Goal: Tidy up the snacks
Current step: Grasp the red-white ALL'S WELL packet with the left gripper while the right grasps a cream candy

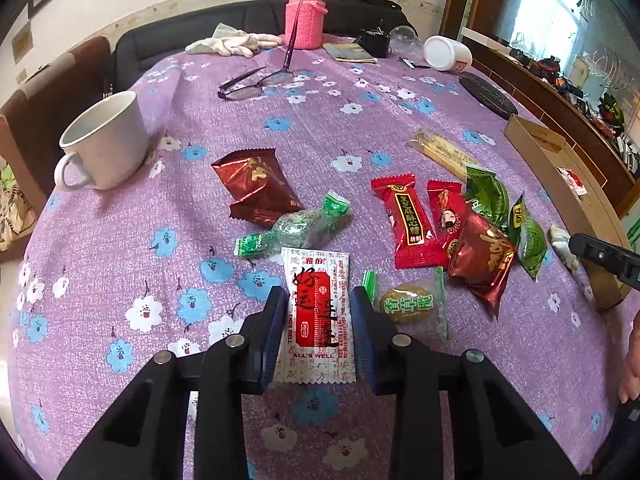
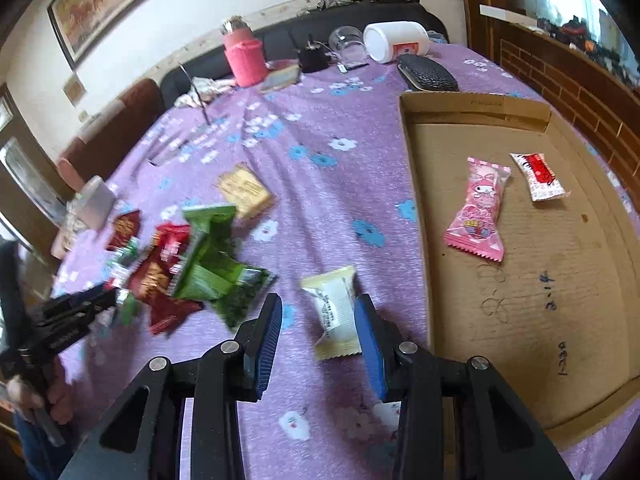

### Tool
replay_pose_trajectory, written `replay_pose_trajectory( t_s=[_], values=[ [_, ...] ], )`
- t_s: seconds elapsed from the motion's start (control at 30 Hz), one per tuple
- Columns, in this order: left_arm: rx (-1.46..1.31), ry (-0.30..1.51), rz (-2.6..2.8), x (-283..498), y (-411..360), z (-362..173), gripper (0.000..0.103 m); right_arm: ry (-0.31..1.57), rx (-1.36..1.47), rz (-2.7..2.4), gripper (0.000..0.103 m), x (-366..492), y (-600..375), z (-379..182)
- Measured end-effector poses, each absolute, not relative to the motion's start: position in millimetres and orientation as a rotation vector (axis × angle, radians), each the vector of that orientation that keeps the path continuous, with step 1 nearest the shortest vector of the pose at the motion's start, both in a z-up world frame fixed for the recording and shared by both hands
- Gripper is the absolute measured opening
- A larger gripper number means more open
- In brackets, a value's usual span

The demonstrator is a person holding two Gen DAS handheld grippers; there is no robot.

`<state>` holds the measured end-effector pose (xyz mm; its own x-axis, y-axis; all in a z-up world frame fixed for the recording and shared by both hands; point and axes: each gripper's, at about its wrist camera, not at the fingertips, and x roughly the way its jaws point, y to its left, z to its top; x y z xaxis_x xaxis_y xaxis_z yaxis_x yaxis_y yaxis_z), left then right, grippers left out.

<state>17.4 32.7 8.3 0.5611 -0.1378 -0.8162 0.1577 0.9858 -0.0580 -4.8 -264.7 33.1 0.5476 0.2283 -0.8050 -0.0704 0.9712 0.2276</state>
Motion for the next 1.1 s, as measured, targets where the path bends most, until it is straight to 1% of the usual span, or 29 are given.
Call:
replay_pose_trajectory(
  t_s=[0.2, 0.43, 0.47, 0.53, 0.57, 0.77, 0.9, 1.1],
  values=[
    [-0.035, 0.947, -0.177, 19.5, 42.6, 9.8, 0.029, 0.976, 0.069, 0.15, 0.038, -0.6, -253.3, 27.3],
    [-0.072, 0.9, -0.186, 16.1, 49.3, 18.7, 0.029, 0.994, -0.079, 0.116, 0.038, 2.7, -233.5, 18.8],
    [-0.075, 0.894, -0.189, 15.5, 49.5, 19.9, 0.029, 0.991, -0.091, 0.111, 0.034, 2.2, -232.5, 18.3],
    [-0.08, 0.883, -0.194, 14.3, 50.1, 22.4, 0.029, 0.98, -0.096, 0.106, 0.022, 0.7, -233.4, 19.1],
    [-0.083, 0.879, -0.195, 14.0, 50.6, 23.3, 0.029, 0.981, -0.086, 0.12, 0.021, 0.1, -234.2, 20.0],
    [-0.097, 0.85, -0.214, 10.3, 50.7, 29.0, 0.029, 0.924, 0.04, 0.26, 0.02, -9.1, -228.1, 34.0],
    [-0.102, 0.841, -0.221, 9.2, 50.5, 30.4, 0.03, 0.864, 0.036, 0.308, 0.021, -15.7, -214.7, 42.0],
    [-0.091, 0.849, -0.227, 9.7, 46.8, 28.3, 0.03, 0.895, 0.058, 0.323, 0.021, -16.3, -207.2, 27.0]
  ],
)
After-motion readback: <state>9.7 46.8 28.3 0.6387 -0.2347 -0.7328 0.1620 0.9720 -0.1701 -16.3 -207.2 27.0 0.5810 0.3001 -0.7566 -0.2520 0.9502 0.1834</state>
